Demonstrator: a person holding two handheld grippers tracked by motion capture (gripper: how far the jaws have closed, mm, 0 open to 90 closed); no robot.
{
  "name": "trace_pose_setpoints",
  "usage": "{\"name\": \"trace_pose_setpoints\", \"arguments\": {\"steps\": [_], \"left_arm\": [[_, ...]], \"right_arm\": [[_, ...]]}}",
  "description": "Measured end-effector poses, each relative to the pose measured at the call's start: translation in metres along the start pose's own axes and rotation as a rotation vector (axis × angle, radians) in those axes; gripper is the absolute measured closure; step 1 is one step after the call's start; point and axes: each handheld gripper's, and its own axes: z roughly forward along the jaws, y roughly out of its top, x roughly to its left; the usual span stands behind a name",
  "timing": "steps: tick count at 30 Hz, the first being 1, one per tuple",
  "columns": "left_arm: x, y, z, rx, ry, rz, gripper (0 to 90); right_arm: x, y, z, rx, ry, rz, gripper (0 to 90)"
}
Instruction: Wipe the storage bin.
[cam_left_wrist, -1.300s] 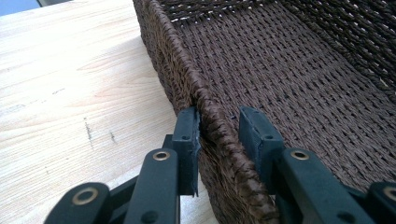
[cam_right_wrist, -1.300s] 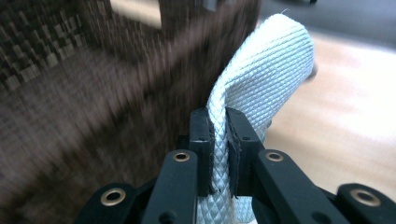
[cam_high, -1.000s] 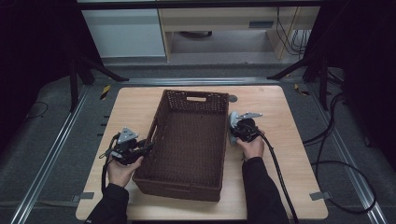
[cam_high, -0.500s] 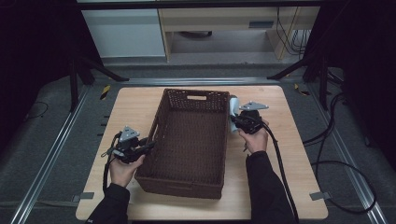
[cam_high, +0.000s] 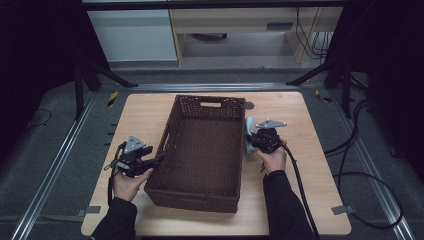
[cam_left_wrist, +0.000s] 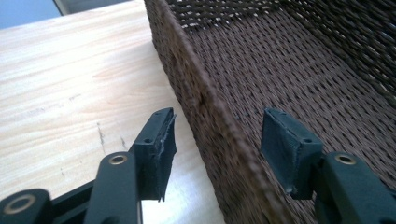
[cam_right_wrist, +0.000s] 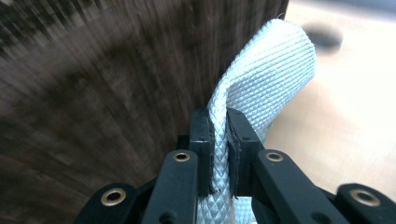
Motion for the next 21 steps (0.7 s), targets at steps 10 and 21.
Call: {"name": "trace_pose_setpoints", "arguments": {"steps": [10, 21], "left_arm": [[-0.006, -0.007, -0.001, 0.011, -0.044, 0.010, 67.3], [-0.003, -0.002, 0.009, -0.002, -0.041, -0.004, 68.9]], "right_arm": [[0.009, 0.016, -0.020, -0.037, 0.015, -0.068, 82.9], [0.007, -0.030, 0.010, 0.100, 0.031, -0.032, 82.8]]}}
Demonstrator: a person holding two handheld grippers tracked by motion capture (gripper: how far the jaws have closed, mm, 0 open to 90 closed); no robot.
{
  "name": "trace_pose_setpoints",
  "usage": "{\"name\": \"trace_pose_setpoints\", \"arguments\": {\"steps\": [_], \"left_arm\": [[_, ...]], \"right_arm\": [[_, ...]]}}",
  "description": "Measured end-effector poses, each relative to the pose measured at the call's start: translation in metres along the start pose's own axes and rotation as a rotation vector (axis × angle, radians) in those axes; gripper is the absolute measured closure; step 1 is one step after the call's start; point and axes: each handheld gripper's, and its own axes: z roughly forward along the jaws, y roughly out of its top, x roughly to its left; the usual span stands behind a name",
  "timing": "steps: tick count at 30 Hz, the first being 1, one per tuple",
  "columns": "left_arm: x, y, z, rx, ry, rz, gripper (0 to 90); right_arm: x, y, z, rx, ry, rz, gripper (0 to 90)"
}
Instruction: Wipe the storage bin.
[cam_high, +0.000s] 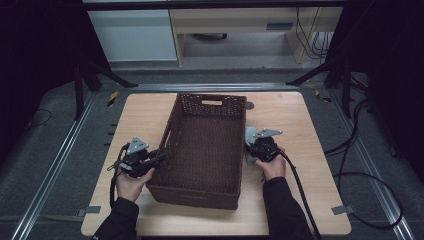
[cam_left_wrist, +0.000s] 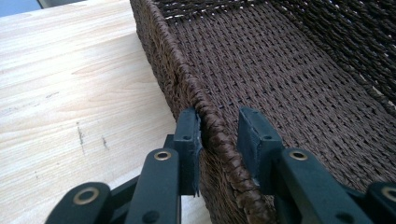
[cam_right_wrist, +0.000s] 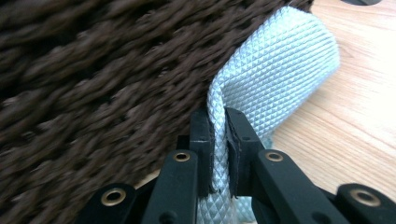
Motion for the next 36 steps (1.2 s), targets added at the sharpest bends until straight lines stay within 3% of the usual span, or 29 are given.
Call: {"name": "trace_pose_setpoints", "arguments": {"steps": [1, 6, 9, 14, 15, 16, 17, 23, 29, 32, 36], "left_arm": [[0.000, 0.001, 0.001, 0.001, 0.001, 0.001, 68.9], [0.001, 0.003, 0.003, -0.001, 0.009, 0.002, 67.0], [0.000, 0.003, 0.003, 0.004, 0.047, 0.009, 60.3], [0.000, 0.003, 0.001, -0.001, 0.072, 0.012, 51.0], [-0.001, 0.003, 0.000, 0.002, 0.068, 0.014, 50.5], [-0.001, 0.003, 0.000, 0.002, 0.068, 0.014, 50.1], [-0.004, 0.002, -0.002, 0.004, 0.070, 0.034, 49.9], [-0.009, -0.001, -0.006, 0.010, 0.052, 0.059, 47.8], [-0.010, -0.002, -0.007, 0.001, 0.056, 0.057, 44.2], [-0.008, -0.001, -0.008, -0.021, 0.041, 0.031, 42.2], [-0.010, -0.002, -0.013, -0.019, 0.043, 0.022, 41.9]], "right_arm": [[0.000, 0.000, 0.000, 0.000, 0.000, 0.000, 82.8], [0.000, 0.027, -0.029, -0.128, 0.006, -0.011, 82.9], [0.002, 0.041, -0.044, -0.171, 0.004, -0.034, 82.8], [0.006, 0.039, -0.042, -0.138, -0.007, -0.064, 82.8], [0.005, 0.030, -0.034, -0.102, -0.006, -0.060, 82.8], [0.005, 0.030, -0.034, -0.102, -0.006, -0.060, 82.8], [0.006, 0.018, -0.025, -0.063, -0.003, -0.050, 82.8], [0.007, -0.009, -0.007, 0.001, 0.006, -0.017, 82.7], [0.009, -0.005, -0.016, -0.033, 0.023, -0.018, 82.8], [0.009, 0.002, -0.023, -0.061, 0.030, -0.017, 82.8], [0.009, 0.021, -0.046, -0.145, 0.033, -0.031, 82.8]]}}
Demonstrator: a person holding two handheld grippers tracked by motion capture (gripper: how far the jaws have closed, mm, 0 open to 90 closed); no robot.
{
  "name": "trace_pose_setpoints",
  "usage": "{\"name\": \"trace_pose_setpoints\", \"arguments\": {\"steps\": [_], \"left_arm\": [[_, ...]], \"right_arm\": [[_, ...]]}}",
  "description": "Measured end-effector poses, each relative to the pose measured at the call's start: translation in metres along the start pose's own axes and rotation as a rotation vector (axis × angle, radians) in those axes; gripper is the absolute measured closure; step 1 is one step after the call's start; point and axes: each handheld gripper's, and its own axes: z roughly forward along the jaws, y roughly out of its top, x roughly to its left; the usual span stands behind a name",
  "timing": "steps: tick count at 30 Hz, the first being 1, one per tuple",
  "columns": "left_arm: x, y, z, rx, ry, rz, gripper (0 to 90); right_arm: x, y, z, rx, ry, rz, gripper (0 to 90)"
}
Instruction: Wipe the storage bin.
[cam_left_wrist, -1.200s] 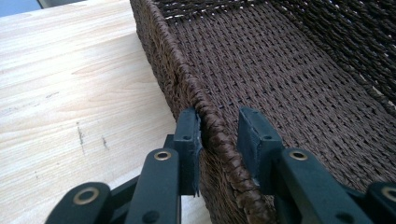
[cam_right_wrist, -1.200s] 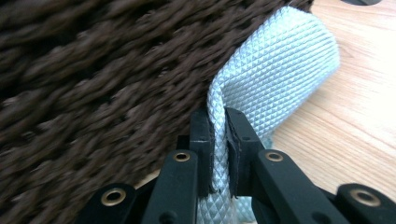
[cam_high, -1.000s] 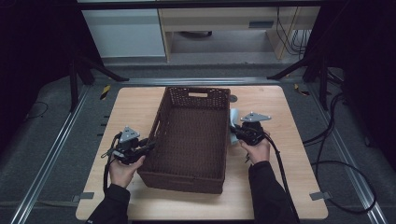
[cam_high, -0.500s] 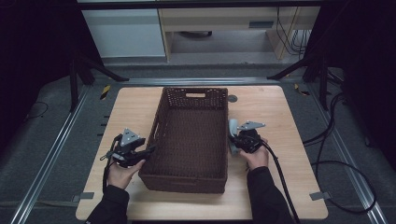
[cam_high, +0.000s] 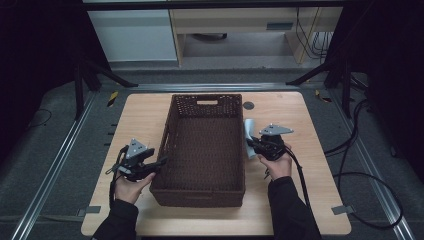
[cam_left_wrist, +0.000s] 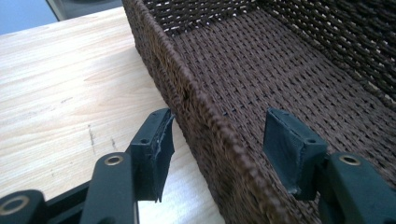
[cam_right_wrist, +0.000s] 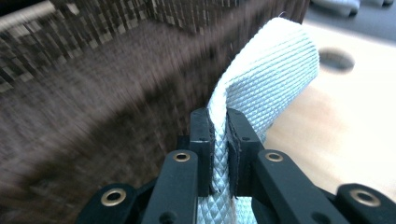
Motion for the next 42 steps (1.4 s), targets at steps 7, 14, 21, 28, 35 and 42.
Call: {"name": "trace_pose_setpoints", "arguments": {"steps": [7, 14, 21, 28, 35, 42], "left_arm": [[-0.007, -0.012, -0.008, 0.033, -0.032, -0.005, 52.1], [-0.010, -0.009, 0.000, 0.050, -0.012, -0.006, 67.0], [0.000, -0.007, 0.006, 0.033, -0.028, -0.039, 68.7], [0.004, 0.003, 0.019, 0.031, -0.018, -0.029, 68.3], [0.004, 0.002, 0.017, 0.029, 0.037, -0.021, 50.6], [0.004, 0.003, 0.006, -0.006, 0.015, -0.022, 44.1]], "right_arm": [[0.009, 0.004, -0.006, 0.004, 0.015, -0.042, 82.9], [0.008, -0.024, 0.009, 0.092, 0.012, -0.022, 82.8], [0.007, -0.029, 0.012, 0.108, 0.020, -0.003, 82.8], [0.007, 0.010, -0.018, -0.026, 0.020, -0.023, 82.9], [0.012, -0.007, -0.002, 0.055, 0.017, -0.041, 82.9], [0.010, -0.031, 0.011, 0.122, 0.015, -0.009, 82.8]]}}
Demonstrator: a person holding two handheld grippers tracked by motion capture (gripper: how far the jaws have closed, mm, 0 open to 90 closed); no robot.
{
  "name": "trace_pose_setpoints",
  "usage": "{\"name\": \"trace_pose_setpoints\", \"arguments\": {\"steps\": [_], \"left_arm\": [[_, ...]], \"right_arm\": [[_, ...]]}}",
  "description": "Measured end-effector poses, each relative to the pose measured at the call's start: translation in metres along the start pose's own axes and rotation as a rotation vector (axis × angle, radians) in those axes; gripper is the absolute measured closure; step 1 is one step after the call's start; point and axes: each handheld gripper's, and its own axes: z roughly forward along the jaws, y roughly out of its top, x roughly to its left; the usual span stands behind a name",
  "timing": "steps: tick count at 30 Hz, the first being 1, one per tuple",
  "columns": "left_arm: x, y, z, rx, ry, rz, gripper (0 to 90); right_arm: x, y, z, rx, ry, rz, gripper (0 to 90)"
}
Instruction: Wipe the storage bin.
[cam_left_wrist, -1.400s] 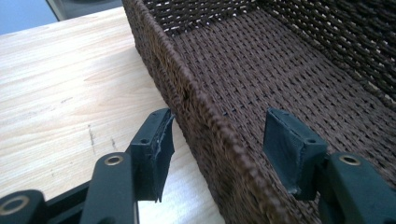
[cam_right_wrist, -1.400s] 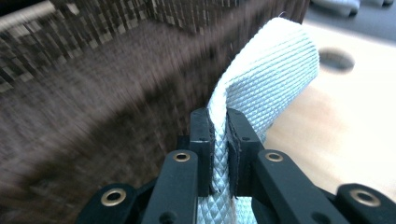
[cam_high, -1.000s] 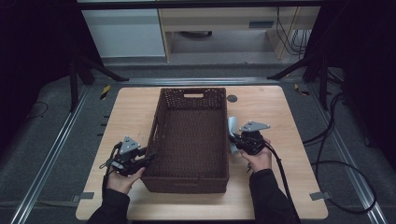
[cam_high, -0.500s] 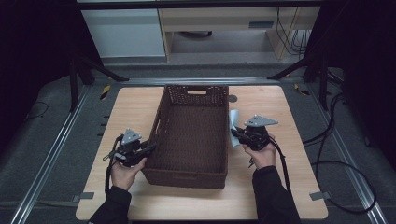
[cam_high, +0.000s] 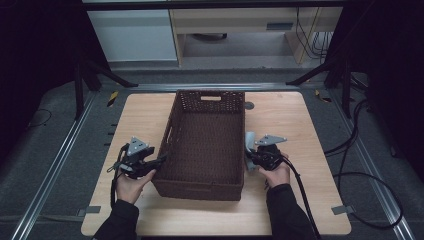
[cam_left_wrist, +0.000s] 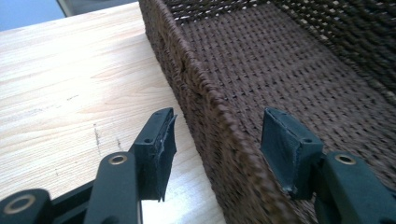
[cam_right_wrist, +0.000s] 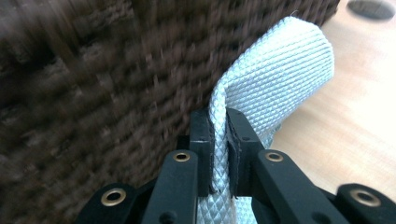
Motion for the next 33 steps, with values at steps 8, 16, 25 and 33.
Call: {"name": "trace_pose_setpoints", "arguments": {"steps": [8, 16, 25, 33], "left_arm": [[-0.007, -0.008, -0.006, 0.024, -0.046, 0.019, 61.6], [-0.005, -0.007, -0.002, 0.029, -0.048, 0.010, 68.1], [-0.003, -0.002, 0.007, 0.021, -0.038, 0.004, 68.4], [-0.003, 0.000, 0.009, 0.029, -0.028, 0.015, 68.2]], "right_arm": [[0.005, 0.000, -0.006, -0.001, 0.015, 0.002, 82.7], [0.011, 0.025, -0.043, -0.120, 0.026, -0.023, 82.8], [0.013, 0.004, -0.021, -0.025, 0.030, -0.019, 82.8], [0.012, -0.008, -0.012, 0.017, 0.058, 0.016, 82.7]]}}
